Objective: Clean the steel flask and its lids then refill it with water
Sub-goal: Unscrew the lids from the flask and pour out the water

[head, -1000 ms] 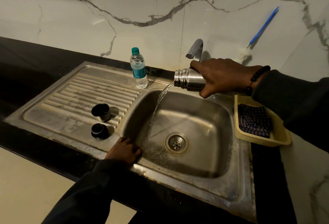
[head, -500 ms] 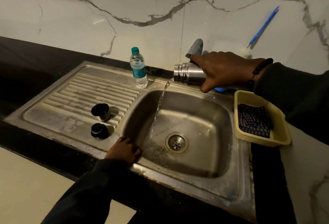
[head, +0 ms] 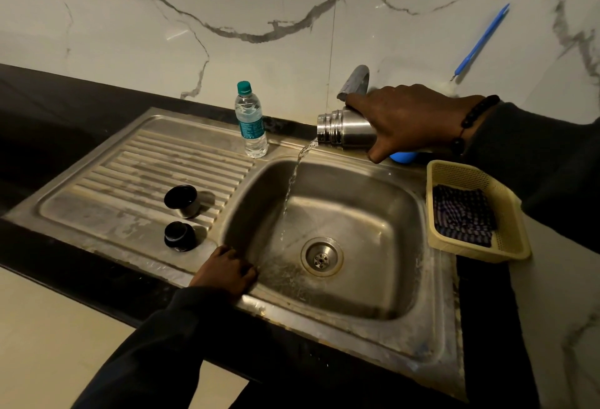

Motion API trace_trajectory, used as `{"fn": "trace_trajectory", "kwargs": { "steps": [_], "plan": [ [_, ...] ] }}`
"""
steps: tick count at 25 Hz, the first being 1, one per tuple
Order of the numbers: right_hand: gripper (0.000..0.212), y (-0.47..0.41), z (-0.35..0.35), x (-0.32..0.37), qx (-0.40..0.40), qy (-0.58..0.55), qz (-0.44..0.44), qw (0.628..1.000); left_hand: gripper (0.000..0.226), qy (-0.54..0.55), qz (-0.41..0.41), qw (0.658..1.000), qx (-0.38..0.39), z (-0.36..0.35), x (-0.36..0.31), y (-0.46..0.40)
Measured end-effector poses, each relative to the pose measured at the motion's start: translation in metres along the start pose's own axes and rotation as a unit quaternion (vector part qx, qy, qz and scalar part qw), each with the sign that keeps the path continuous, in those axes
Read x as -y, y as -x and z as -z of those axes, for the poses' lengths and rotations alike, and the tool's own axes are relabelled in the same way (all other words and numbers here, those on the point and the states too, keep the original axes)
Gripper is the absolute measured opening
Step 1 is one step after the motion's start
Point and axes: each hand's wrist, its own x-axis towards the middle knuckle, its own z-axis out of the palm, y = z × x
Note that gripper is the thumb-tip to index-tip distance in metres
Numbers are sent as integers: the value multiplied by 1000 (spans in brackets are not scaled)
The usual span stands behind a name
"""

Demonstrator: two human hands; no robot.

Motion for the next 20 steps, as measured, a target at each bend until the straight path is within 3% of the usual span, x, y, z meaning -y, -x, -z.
{"fn": "trace_trajectory", "kwargs": {
  "steps": [3, 8, 12, 15, 20],
  "plan": [
    [88, 1, -2, 1, -3, 7, 0, 1000, 48, 24, 14, 996, 86, 0, -2, -2],
    [85, 0, -3, 0, 8, 14, 1, 1000, 60, -38, -23, 993, 107, 7, -2, -1],
    [88, 1, 0, 0, 20, 13, -5, 1000, 62, 3, -7, 995, 101, 8, -4, -3],
    [88, 1, 1, 0, 22, 13, -4, 1000, 86, 29, 0, 996, 87, 5, -2, -5],
    [85, 1, 1, 0, 35, 13, -1, 999, 103, 26, -17, 996, 86, 5, -2, -2]
  ]
}}
